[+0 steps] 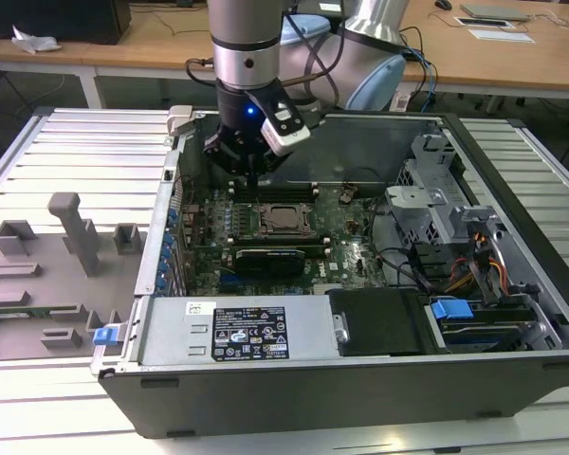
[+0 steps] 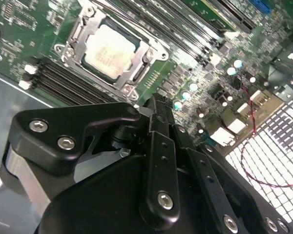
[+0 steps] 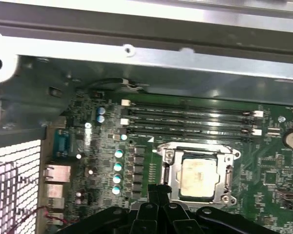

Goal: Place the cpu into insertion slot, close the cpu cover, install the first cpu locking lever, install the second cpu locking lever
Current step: 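Install the first cpu locking lever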

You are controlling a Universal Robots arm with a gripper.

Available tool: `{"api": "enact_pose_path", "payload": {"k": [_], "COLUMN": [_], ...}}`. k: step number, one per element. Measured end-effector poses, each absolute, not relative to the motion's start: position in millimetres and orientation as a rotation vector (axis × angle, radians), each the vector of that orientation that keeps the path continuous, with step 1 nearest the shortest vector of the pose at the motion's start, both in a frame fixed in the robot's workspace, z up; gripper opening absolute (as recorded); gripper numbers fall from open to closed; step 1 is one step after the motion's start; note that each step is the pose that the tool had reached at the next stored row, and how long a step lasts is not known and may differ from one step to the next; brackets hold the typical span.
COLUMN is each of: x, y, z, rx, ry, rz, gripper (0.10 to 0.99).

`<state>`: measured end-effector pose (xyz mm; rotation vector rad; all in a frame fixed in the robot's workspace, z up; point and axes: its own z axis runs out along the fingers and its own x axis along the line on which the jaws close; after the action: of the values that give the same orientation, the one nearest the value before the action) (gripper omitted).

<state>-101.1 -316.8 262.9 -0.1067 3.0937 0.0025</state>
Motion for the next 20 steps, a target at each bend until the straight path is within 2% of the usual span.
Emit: {"api": "enact_pose_path", "payload": {"k": [3,7,10,13,15,20], "x": [-106,-110,-113,-117,-118,-118], "y": [-316,-316,-316,-316,-316,-316], "z": [262,262,262,262,262,261], "rx": [-0.107,-0.106,-0.103,-0.1,-0.099,-0.098], "ry": [3.094,3.09,3.082,3.06,3.053,3.05], "rz": [0.012,0.067,0.137,0.264,0.303,0.319], "gripper": [0.106,0.106,0.106,0.106,0.106,0.106]}}
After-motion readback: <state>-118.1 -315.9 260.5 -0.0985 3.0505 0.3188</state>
